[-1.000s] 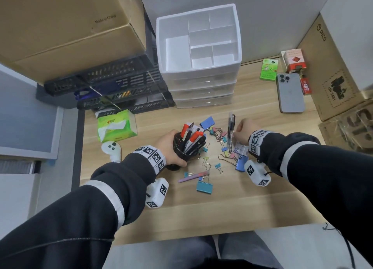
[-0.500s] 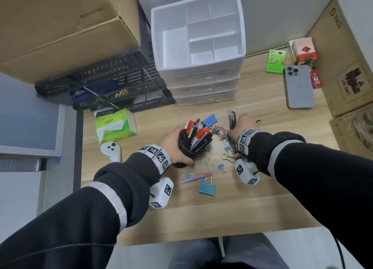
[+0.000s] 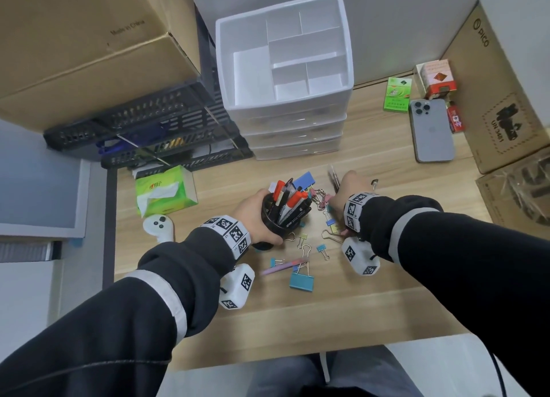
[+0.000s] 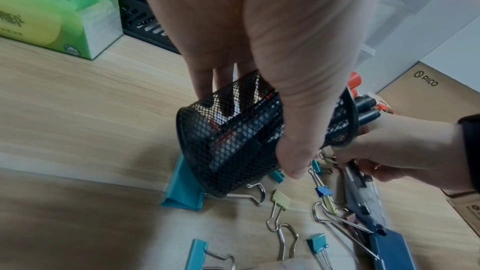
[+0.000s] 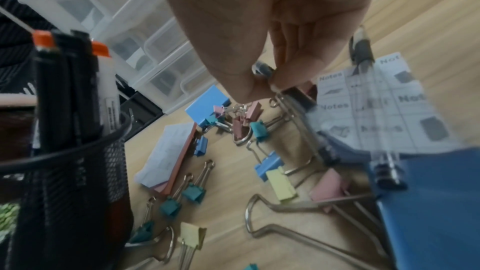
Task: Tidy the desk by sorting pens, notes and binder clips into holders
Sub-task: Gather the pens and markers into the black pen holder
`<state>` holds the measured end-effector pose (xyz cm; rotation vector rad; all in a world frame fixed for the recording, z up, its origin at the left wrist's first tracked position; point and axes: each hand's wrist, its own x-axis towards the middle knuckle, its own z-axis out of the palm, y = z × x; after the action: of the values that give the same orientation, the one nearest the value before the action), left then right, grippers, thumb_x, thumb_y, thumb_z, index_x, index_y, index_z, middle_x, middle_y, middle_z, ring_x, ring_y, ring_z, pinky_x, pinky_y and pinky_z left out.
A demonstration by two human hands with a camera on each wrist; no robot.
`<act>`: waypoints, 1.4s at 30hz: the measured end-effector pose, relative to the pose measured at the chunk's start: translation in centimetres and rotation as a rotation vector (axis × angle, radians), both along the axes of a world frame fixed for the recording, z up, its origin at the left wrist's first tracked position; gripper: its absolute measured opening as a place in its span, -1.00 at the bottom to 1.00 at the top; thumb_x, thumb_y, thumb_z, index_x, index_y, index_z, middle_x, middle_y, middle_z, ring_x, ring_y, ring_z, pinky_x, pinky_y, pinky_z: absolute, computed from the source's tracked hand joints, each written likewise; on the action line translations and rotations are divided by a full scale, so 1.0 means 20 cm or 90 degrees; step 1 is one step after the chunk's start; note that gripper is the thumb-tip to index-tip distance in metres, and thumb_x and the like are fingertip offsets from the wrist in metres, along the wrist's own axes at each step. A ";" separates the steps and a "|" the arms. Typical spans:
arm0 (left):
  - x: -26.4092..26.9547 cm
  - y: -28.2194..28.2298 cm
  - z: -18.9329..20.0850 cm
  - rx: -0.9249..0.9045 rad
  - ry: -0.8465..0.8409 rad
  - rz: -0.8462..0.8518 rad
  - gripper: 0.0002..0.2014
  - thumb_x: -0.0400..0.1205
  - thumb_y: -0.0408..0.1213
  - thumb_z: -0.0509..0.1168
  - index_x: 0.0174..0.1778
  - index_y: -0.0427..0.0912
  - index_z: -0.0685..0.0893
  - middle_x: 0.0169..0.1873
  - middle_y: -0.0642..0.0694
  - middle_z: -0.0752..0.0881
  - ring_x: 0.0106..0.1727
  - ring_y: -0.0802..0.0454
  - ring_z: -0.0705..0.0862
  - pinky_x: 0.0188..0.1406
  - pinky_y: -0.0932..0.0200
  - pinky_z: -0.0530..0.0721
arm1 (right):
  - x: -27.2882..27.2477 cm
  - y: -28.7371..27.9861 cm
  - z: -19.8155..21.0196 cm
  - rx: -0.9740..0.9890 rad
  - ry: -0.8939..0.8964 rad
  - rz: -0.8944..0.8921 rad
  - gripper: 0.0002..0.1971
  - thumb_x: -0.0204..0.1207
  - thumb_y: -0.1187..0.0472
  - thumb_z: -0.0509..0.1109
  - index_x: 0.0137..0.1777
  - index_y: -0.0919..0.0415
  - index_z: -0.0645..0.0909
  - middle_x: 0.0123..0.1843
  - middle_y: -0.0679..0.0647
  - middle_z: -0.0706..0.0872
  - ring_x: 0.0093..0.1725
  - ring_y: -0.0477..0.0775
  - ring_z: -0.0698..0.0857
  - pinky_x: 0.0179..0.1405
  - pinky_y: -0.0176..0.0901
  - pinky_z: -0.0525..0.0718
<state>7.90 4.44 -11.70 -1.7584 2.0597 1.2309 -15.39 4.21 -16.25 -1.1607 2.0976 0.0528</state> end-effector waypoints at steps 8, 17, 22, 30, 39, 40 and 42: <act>-0.01 -0.03 0.04 -0.006 0.008 0.004 -0.04 0.12 -0.13 0.77 0.42 -0.04 0.47 0.06 0.14 0.66 0.12 0.04 0.69 0.19 0.14 0.66 | -0.15 -0.02 0.05 0.016 -0.064 -0.150 -0.70 0.61 0.13 0.22 0.12 0.36 0.62 -0.10 0.22 0.70 -0.08 0.27 0.72 0.02 0.05 0.75; 0.03 -0.01 0.01 -0.008 -0.003 0.013 -0.04 0.11 -0.11 0.77 0.43 -0.05 0.46 0.07 0.11 0.68 0.10 0.05 0.70 0.13 0.19 0.64 | -0.19 0.05 -0.04 0.043 -0.100 -0.249 -0.65 0.55 0.18 0.38 0.27 0.34 0.57 -0.13 0.20 0.69 -0.15 0.24 0.72 -0.19 -0.02 0.67; 0.05 0.02 0.00 -0.007 -0.006 0.011 -0.03 0.13 -0.13 0.77 0.45 -0.08 0.46 0.06 0.12 0.68 0.07 0.07 0.67 0.08 0.24 0.58 | -0.20 0.09 -0.10 0.027 -0.053 -0.134 -0.54 0.49 0.20 0.50 0.33 0.39 0.60 0.32 0.35 0.65 0.31 0.36 0.63 0.08 0.03 0.56; 0.07 0.03 0.02 -0.006 0.000 0.014 0.02 0.14 -0.14 0.76 0.52 -0.09 0.42 0.12 0.11 0.66 0.13 0.06 0.66 0.14 0.22 0.59 | -0.15 0.08 -0.04 0.039 0.035 -0.083 -0.56 0.51 0.13 0.46 0.30 0.37 0.54 0.07 0.25 0.73 0.04 0.30 0.75 0.05 0.05 0.74; 0.12 0.02 0.08 -0.036 0.007 0.032 -0.02 0.13 -0.13 0.77 0.46 -0.08 0.46 0.09 0.12 0.65 0.11 0.07 0.65 0.13 0.20 0.60 | -0.02 0.04 0.06 -0.003 -0.088 0.042 -0.79 0.65 0.08 0.26 0.08 0.24 0.52 -0.21 0.12 0.61 -0.28 0.08 0.58 -0.43 -0.17 0.43; 0.13 0.02 0.09 -0.038 0.007 0.034 -0.03 0.12 -0.13 0.76 0.45 -0.07 0.46 0.09 0.12 0.66 0.11 0.06 0.66 0.13 0.18 0.62 | 0.01 0.05 0.06 0.006 -0.105 0.074 -0.77 0.67 0.05 0.22 0.08 0.23 0.53 -0.16 0.14 0.63 -0.21 0.13 0.61 -0.37 -0.15 0.45; 0.15 0.02 0.10 -0.040 0.008 0.042 -0.04 0.11 -0.13 0.76 0.43 -0.07 0.47 0.12 0.08 0.69 0.14 0.03 0.69 0.21 0.08 0.68 | 0.07 0.08 0.06 0.015 -0.138 0.127 -0.75 0.68 0.06 0.15 0.07 0.22 0.56 -0.09 0.16 0.65 -0.06 0.23 0.64 -0.13 -0.07 0.56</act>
<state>10.89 4.93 -9.71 -1.8635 2.0852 1.2117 -14.00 5.78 -15.13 -1.2988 1.7841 0.0430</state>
